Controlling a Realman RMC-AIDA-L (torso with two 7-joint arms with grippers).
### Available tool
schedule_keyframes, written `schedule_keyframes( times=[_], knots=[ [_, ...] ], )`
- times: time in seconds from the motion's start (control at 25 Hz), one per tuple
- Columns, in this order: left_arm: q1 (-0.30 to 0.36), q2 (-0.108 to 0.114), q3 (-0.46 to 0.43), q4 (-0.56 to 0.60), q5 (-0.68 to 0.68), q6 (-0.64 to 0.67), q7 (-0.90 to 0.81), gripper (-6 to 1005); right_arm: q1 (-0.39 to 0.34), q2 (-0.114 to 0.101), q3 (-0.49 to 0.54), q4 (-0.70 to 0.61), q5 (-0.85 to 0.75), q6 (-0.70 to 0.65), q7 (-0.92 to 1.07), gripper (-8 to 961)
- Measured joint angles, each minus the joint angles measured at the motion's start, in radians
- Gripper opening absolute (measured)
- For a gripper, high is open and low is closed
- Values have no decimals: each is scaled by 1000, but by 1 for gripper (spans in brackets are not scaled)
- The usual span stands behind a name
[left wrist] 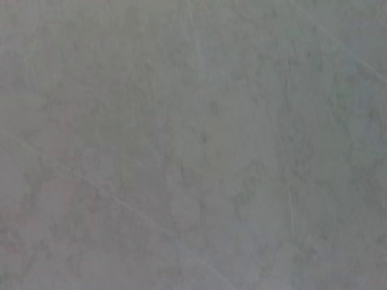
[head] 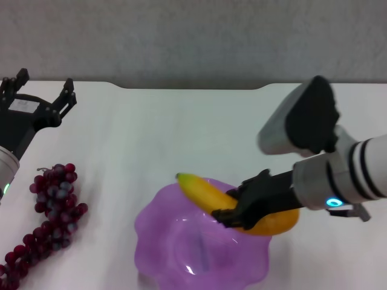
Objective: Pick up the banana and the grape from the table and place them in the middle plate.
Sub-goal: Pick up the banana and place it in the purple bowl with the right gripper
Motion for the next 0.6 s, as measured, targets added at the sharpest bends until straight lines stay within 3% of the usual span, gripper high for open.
schedule_keyframes(
  times=[0.24, 0.6],
  knots=[
    [-4, -2, 0, 0, 0, 0, 0, 878, 79, 2, -73, 103, 26, -37, -4, 479],
    [-16, -5, 4, 0, -1, 1, 0, 878, 217, 4, -180, 363, 75, -185, 1, 479]
  ],
)
